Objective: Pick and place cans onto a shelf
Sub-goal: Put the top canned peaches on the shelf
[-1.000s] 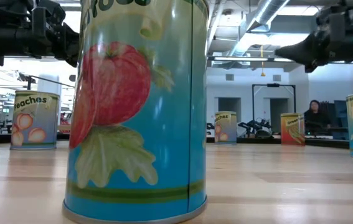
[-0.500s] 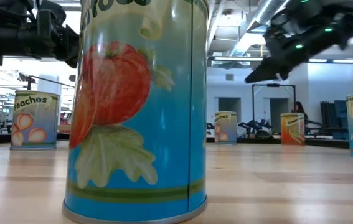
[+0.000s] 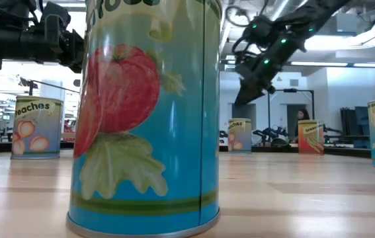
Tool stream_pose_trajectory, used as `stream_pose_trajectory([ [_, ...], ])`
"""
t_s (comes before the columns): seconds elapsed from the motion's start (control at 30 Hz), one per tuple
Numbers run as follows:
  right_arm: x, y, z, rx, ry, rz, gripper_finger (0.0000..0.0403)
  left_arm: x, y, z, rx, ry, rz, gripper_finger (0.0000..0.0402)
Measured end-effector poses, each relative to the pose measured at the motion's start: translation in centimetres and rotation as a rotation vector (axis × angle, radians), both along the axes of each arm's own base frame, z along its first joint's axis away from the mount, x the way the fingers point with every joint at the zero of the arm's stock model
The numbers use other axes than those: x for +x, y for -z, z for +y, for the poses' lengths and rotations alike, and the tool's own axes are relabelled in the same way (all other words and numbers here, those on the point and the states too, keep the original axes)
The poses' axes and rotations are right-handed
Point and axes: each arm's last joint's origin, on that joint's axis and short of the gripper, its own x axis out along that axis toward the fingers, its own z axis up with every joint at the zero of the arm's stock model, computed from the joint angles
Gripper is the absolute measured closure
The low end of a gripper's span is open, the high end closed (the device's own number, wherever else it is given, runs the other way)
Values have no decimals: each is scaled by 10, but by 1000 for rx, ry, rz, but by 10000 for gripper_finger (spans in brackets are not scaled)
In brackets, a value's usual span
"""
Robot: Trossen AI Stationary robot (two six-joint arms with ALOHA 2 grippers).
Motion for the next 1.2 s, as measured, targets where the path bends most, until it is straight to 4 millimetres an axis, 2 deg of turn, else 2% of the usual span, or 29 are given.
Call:
stream_pose_trajectory([
  [0.27,22,14,-14,-50,81,155,251,0,3,0,9,-4,32,397],
  [0.43,29,23,-18,-34,76,177,243,0,3,0,9,-4,36,397],
  [0.63,33,33,-24,-29,93,191,272,0,3,1,9,-23,37,398],
  [0.8,33,32,-23,-30,82,196,332,0,3,2,18,-60,39,398],
  [0.9,29,25,-21,-24,75,188,380,0,2,2,30,-67,34,398],
  [1.0,27,9,-17,-16,71,189,393,0,2,2,37,-67,37,398],
  [1.2,31,-61,0,-72,58,151,395,0,2,2,54,-61,41,398],
])
